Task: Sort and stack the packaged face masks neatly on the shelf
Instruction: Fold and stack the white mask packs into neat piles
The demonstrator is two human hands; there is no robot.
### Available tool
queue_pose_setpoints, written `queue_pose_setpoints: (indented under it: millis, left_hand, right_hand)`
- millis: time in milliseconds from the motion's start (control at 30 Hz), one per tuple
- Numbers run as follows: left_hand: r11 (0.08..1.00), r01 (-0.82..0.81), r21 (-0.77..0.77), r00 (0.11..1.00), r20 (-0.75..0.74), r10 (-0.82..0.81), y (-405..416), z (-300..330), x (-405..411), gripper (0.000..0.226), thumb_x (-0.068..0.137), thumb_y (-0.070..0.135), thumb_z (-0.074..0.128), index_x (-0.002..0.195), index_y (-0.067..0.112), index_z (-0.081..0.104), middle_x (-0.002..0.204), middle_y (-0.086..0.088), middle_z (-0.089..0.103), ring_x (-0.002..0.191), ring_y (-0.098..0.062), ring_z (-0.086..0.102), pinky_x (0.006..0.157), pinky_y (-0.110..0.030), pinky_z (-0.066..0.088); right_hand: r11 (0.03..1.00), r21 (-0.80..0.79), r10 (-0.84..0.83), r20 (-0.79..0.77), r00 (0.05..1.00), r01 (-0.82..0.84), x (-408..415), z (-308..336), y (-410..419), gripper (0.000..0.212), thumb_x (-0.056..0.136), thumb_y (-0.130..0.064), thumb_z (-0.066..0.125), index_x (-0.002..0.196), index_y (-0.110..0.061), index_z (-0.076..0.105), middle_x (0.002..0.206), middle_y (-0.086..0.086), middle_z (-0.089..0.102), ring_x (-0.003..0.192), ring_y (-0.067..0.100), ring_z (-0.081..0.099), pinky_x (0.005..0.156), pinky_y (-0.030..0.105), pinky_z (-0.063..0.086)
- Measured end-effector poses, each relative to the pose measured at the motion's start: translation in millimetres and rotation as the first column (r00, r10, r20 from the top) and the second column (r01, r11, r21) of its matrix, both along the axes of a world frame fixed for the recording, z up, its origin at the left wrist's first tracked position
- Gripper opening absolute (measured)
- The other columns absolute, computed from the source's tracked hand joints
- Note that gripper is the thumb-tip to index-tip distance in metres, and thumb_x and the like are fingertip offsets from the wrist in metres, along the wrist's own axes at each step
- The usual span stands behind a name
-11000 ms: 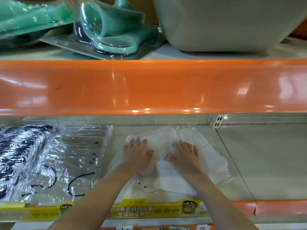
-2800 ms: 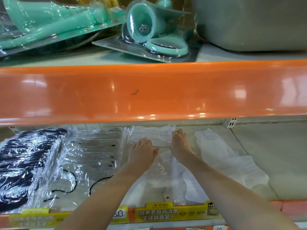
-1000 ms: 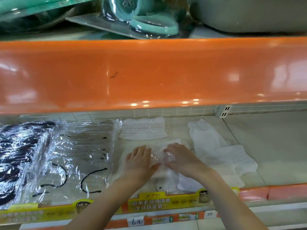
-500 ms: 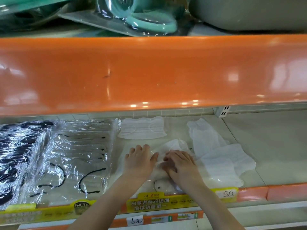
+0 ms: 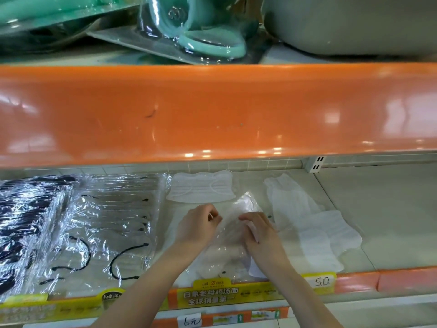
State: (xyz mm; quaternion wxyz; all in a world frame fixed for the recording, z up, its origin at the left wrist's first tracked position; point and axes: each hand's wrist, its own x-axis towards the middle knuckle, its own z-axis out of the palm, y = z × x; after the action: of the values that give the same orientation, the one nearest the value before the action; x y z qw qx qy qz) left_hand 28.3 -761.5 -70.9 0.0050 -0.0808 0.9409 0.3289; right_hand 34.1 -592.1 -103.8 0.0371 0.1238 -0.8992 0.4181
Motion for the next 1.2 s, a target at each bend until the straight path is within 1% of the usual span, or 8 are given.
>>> queue_pose_setpoints:
  millis: [167,300,400,667,900,1000,1100,1200]
  left_hand:
    - [0.891,-0.141,0.431,0.981,-0.063,0.186,-7.4,8.5,13.6,0.015,0.099,0.011,0.046,0.085,0.016,0.045,0.076,-0.003,0.054,0.057,-0.017,0.059,0.052,-0.026,0.043]
    - [0.500,-0.276,0.821,0.945,0.136,0.298,4.5,5.5,33.4,0.013,0.092,0.000,0.057,0.105,0.000,0.055,0.097,-0.018,0.067,0.073,-0.021,0.071,0.064,-0.029,0.058]
    - [0.301,-0.287,0.910,0.932,0.193,0.305,12.4,0.7,46.0,0.017,0.086,-0.014,0.055,0.102,-0.007,0.056,0.088,-0.022,0.067,0.073,-0.027,0.070,0.070,-0.031,0.059]
    - [0.120,-0.160,0.980,0.926,0.107,0.363,8.4,3.4,56.6,0.018,0.081,-0.019,0.050,0.094,-0.013,0.061,0.085,-0.024,0.068,0.082,-0.032,0.067,0.072,-0.029,0.057]
    - [0.258,-0.229,0.939,0.956,0.167,0.241,9.9,9.6,58.5,0.017,0.083,-0.010,0.058,0.099,-0.008,0.062,0.093,-0.023,0.070,0.084,-0.033,0.069,0.078,-0.035,0.059]
    - [0.455,-0.286,0.843,0.956,0.283,0.076,13.3,11.2,64.3,0.017,0.097,0.011,0.050,0.100,-0.002,0.060,0.092,-0.015,0.073,0.083,-0.030,0.071,0.077,-0.035,0.058]
    - [0.635,-0.132,0.761,0.943,0.294,-0.157,17.1,19.3,72.5,0.028,0.102,0.018,0.041,0.099,0.003,0.064,0.093,-0.012,0.073,0.078,-0.021,0.069,0.073,-0.029,0.055]
    - [0.847,0.184,0.499,0.971,0.043,-0.236,16.3,18.0,72.1,0.023,0.101,0.019,0.044,0.101,0.016,0.067,0.098,0.004,0.070,0.087,-0.004,0.064,0.078,-0.020,0.052]
  right_hand:
    - [0.990,-0.087,-0.110,0.001,0.994,0.110,4.4,8.4,6.5,0.018,0.094,-0.007,0.055,0.105,-0.019,0.063,0.103,-0.009,0.052,0.096,0.012,0.055,0.077,-0.003,0.031]
    - [0.958,-0.274,-0.041,0.161,0.986,0.084,10.9,22.0,2.8,0.019,0.097,-0.017,0.052,0.111,-0.029,0.052,0.112,-0.003,0.060,0.094,-0.003,0.057,0.072,0.001,0.039]
    - [0.940,-0.325,-0.012,0.273,0.962,0.104,10.2,25.2,-0.7,0.034,0.092,-0.021,0.060,0.123,-0.026,0.047,0.118,-0.006,0.055,0.097,-0.002,0.057,0.069,0.007,0.045]
    - [0.919,-0.359,0.016,0.451,0.892,0.165,-1.2,22.4,-0.9,0.056,0.090,-0.027,0.063,0.139,-0.019,0.036,0.130,0.003,0.046,0.111,0.014,0.051,0.085,0.021,0.039]
    - [0.742,-0.627,0.177,0.525,0.832,0.237,-7.4,35.9,-1.8,0.020,0.093,-0.008,0.059,0.112,-0.004,0.059,0.101,0.019,0.066,0.090,0.028,0.067,0.068,0.031,0.057]
    - [0.810,-0.531,0.072,0.513,0.856,0.249,-12.9,39.3,-2.4,0.011,0.090,0.003,0.055,0.100,0.001,0.060,0.087,0.016,0.061,0.077,0.020,0.062,0.057,0.021,0.052]
    - [0.855,-0.463,0.004,0.458,0.889,0.234,-19.6,40.5,-3.3,0.020,0.089,0.008,0.052,0.087,-0.009,0.061,0.075,0.002,0.061,0.065,0.008,0.060,0.053,0.017,0.050]
    - [0.871,-0.436,-0.023,0.426,0.904,0.228,-26.8,39.8,-1.6,0.023,0.089,0.008,0.051,0.081,-0.011,0.061,0.069,-0.002,0.059,0.058,0.002,0.058,0.053,0.017,0.050]
